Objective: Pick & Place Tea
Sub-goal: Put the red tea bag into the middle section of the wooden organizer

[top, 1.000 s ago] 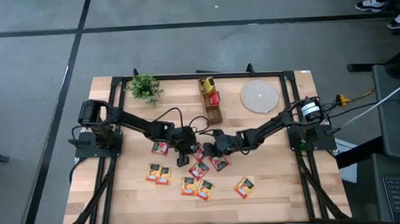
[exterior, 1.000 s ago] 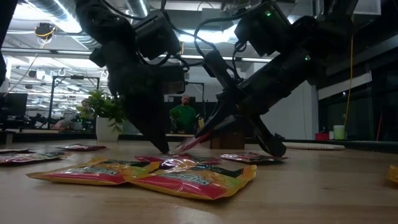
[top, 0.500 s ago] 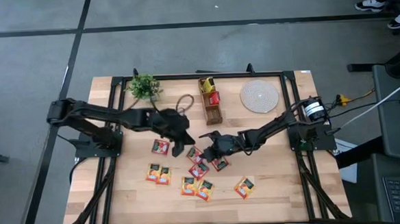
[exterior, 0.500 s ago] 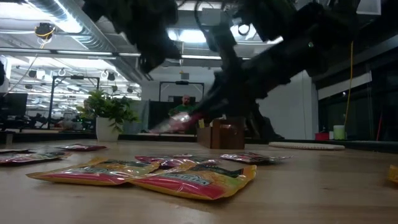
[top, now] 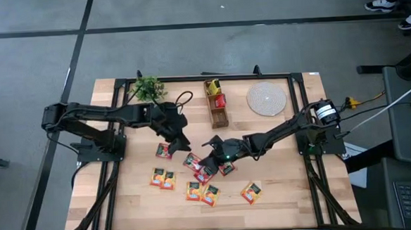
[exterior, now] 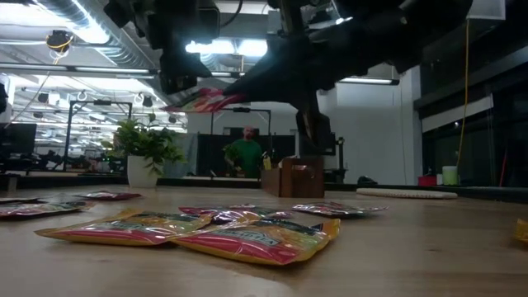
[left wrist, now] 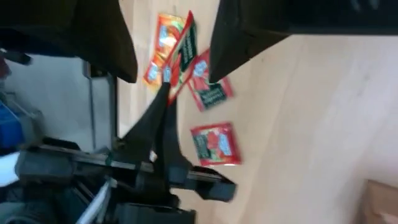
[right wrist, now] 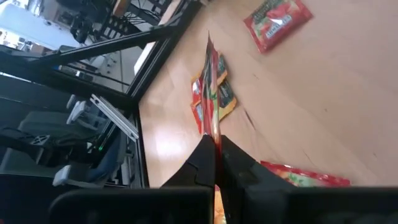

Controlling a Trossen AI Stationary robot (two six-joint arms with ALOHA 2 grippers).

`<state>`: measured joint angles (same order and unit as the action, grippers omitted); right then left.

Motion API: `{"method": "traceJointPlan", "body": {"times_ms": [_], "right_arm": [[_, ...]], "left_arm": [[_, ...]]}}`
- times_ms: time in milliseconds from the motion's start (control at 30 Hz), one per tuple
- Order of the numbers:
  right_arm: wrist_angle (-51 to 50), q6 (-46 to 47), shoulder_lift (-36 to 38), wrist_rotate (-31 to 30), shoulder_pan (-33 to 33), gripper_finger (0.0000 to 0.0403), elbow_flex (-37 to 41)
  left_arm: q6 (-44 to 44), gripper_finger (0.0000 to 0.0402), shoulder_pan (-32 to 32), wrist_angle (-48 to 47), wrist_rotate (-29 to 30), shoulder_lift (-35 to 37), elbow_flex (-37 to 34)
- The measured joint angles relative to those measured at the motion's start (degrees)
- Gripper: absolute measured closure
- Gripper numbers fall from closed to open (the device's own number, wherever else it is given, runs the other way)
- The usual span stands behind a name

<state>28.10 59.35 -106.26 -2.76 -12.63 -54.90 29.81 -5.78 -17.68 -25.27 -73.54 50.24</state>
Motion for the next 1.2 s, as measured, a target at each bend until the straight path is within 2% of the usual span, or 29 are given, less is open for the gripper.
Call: {"method": "traceJointPlan", "body": {"times_ms": [233,567,800,967,1200], "right_arm": [[0.5,-2.0,0.7,-0.1,0.0,0.0397,-0.3],[4.2,-9.1,2.1,-0.3,0.0,0.0397,-0.3],[5.1,-11.1,2.2,-2.9,0.1,0.0397,-0.4],[5.2,-12.0,2.2,-3.6,0.1,0.0397,-0.4],[5.5,-13.3,2.2,-5.1,0.1,0.0397,-0.4]], "left_arm": [[-2.5,0.0172,0.2,-2.1,-4.1,0.0,0.0],[-2.7,0.0179,0.2,-2.3,-4.7,0.0,0.0],[-1.9,0.0181,0.5,-2.3,-6.4,0.0,0.0],[-1.5,0.0199,1.1,-1.9,-6.4,0.0,0.0],[-1.5,0.0255,2.5,-0.8,-6.4,0.0,0.0]]}}
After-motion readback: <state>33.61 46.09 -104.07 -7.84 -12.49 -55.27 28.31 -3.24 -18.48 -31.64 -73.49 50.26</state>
